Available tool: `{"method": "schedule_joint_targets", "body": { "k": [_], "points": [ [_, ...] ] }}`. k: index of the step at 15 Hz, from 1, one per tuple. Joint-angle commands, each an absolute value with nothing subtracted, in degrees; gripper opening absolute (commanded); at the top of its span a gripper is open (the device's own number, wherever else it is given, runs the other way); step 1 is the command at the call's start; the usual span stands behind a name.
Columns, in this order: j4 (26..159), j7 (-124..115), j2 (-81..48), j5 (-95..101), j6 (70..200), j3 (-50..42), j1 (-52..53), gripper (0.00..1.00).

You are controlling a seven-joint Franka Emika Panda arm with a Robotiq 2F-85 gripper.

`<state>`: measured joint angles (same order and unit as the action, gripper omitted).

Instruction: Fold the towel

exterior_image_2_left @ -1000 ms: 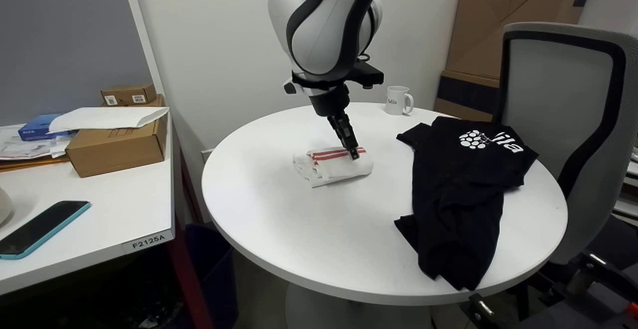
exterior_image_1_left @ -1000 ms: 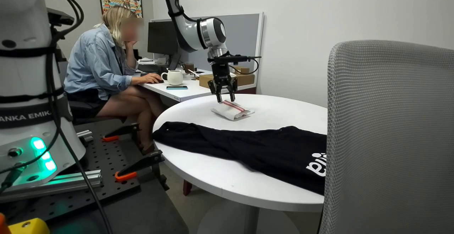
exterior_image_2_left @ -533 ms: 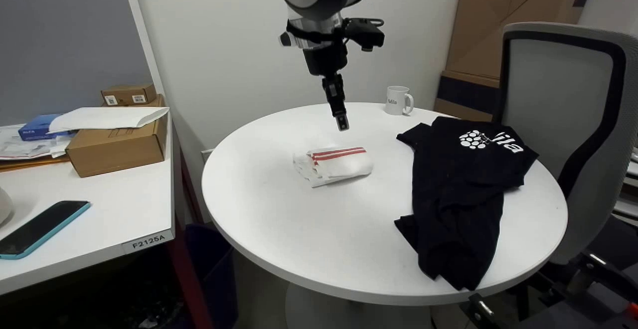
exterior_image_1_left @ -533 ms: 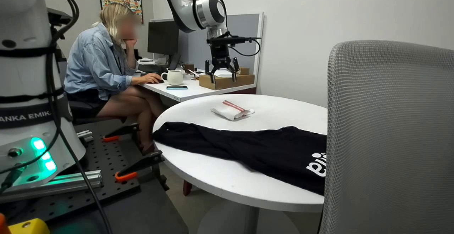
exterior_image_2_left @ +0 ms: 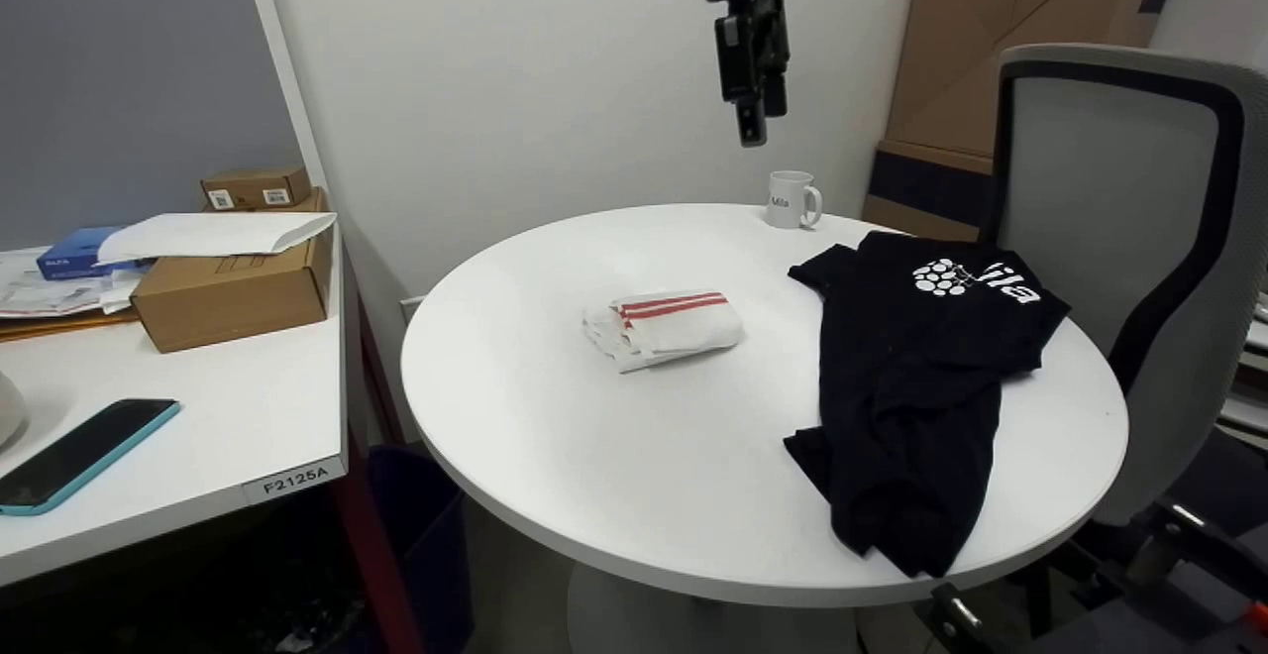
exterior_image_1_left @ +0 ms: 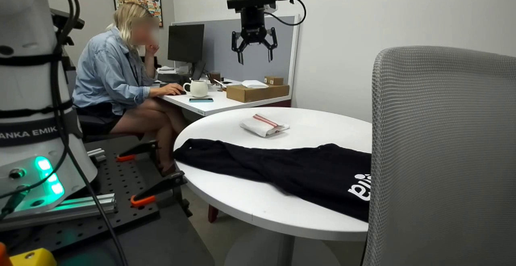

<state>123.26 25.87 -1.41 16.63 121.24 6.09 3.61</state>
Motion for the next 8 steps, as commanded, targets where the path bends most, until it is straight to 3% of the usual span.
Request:
{"method": "schedule_joint_targets", "body": {
  "k": [1, 6, 8],
  "points": [
    [130.15, 24.25, 10.28, 10.92, 119.74, 2.86, 1.60, 1.00],
    [136.23, 18.56, 20.86, 7.48, 121.00, -1.70, -0.32, 1.00],
    [133.35, 20.35, 17.68, 9.20, 120.08, -1.90, 0.21, 1.00]
  ]
}}
